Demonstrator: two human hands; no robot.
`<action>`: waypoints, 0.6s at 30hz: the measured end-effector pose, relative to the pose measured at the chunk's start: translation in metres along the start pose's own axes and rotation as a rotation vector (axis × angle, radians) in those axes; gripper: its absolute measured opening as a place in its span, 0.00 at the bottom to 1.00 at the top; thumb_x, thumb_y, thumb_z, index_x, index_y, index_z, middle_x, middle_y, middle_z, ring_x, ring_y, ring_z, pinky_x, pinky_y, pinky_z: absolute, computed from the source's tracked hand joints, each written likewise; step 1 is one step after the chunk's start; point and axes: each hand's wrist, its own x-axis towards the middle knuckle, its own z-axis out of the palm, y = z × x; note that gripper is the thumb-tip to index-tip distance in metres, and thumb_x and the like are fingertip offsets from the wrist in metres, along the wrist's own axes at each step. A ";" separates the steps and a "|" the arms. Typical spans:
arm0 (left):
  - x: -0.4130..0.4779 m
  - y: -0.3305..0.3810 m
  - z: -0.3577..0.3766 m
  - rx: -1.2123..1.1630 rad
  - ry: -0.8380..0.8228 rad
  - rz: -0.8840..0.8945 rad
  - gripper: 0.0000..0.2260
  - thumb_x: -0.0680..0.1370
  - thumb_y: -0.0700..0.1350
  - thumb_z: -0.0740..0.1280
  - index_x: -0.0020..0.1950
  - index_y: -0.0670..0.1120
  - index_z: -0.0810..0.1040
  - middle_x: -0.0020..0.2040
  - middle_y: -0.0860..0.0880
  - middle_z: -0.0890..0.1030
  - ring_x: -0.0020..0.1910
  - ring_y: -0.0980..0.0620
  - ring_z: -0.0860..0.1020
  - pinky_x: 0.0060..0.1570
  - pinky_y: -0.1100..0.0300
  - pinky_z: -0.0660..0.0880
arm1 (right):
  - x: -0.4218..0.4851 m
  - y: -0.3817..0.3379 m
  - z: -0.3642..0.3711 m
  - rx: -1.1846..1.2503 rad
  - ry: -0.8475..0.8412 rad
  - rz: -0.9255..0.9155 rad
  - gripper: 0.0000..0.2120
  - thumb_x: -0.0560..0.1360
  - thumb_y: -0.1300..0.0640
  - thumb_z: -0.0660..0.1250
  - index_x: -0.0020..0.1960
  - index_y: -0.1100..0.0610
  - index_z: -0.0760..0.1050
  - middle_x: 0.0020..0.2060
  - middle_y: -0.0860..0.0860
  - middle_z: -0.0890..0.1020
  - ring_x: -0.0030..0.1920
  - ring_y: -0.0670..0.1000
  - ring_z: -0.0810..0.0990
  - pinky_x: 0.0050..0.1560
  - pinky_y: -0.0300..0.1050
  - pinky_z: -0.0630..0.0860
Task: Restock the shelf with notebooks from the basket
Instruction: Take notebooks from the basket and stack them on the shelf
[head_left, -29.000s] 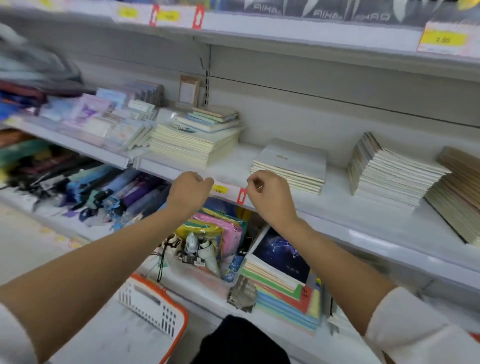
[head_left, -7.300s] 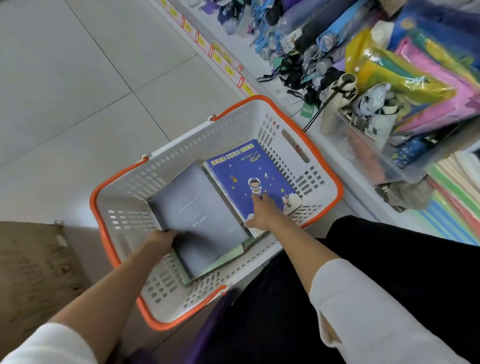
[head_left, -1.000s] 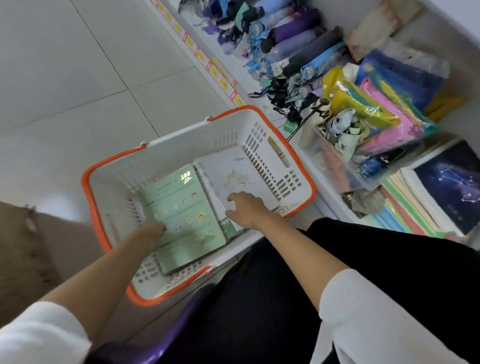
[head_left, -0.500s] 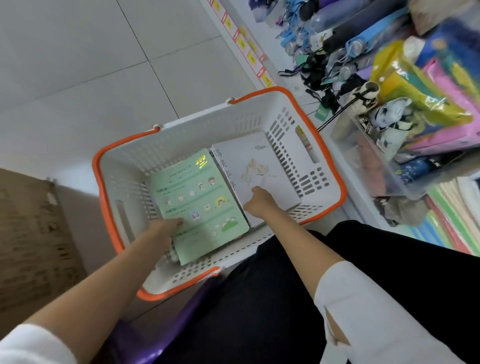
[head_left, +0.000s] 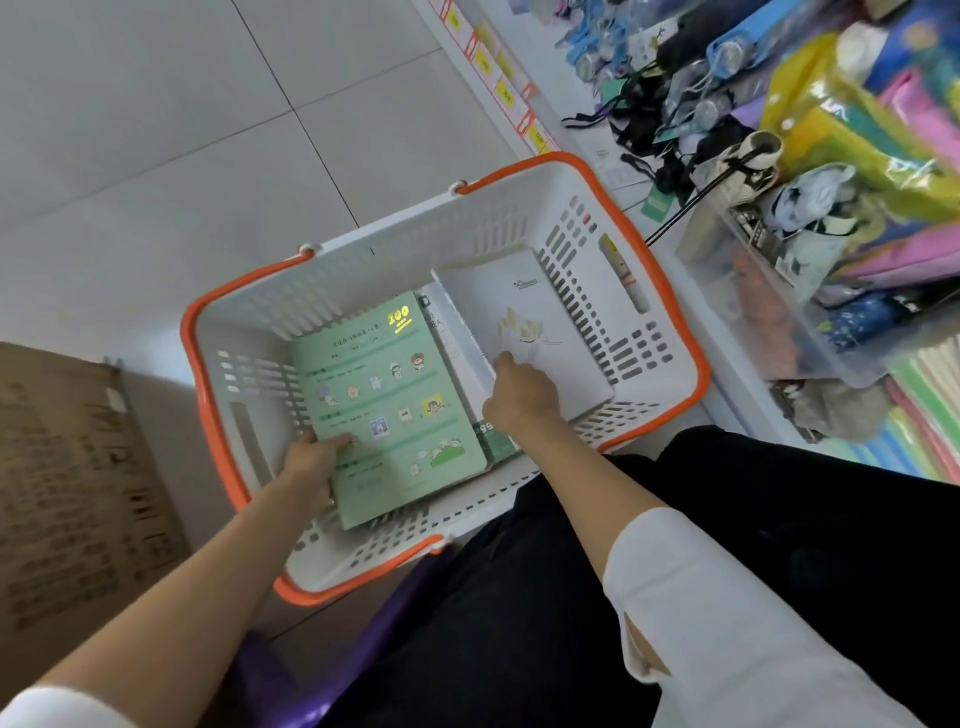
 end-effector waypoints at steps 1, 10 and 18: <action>0.000 0.000 0.000 -0.031 -0.022 -0.015 0.08 0.76 0.37 0.69 0.52 0.45 0.76 0.52 0.43 0.83 0.46 0.41 0.82 0.46 0.42 0.80 | -0.002 -0.005 -0.005 0.009 0.020 -0.005 0.25 0.73 0.58 0.67 0.68 0.60 0.65 0.50 0.56 0.80 0.47 0.56 0.80 0.40 0.45 0.74; -0.012 0.001 0.002 -0.272 -0.134 0.000 0.20 0.81 0.59 0.55 0.56 0.47 0.78 0.50 0.43 0.82 0.44 0.44 0.81 0.43 0.50 0.78 | -0.062 -0.111 0.024 0.277 -0.090 -0.283 0.14 0.71 0.49 0.70 0.50 0.58 0.75 0.42 0.53 0.82 0.42 0.55 0.81 0.40 0.46 0.79; -0.012 -0.004 0.000 -0.079 0.005 0.010 0.36 0.76 0.67 0.59 0.69 0.38 0.70 0.63 0.39 0.77 0.61 0.38 0.76 0.64 0.44 0.72 | -0.037 -0.070 0.027 0.354 -0.122 -0.062 0.26 0.75 0.58 0.66 0.72 0.60 0.66 0.67 0.58 0.73 0.66 0.58 0.72 0.65 0.50 0.72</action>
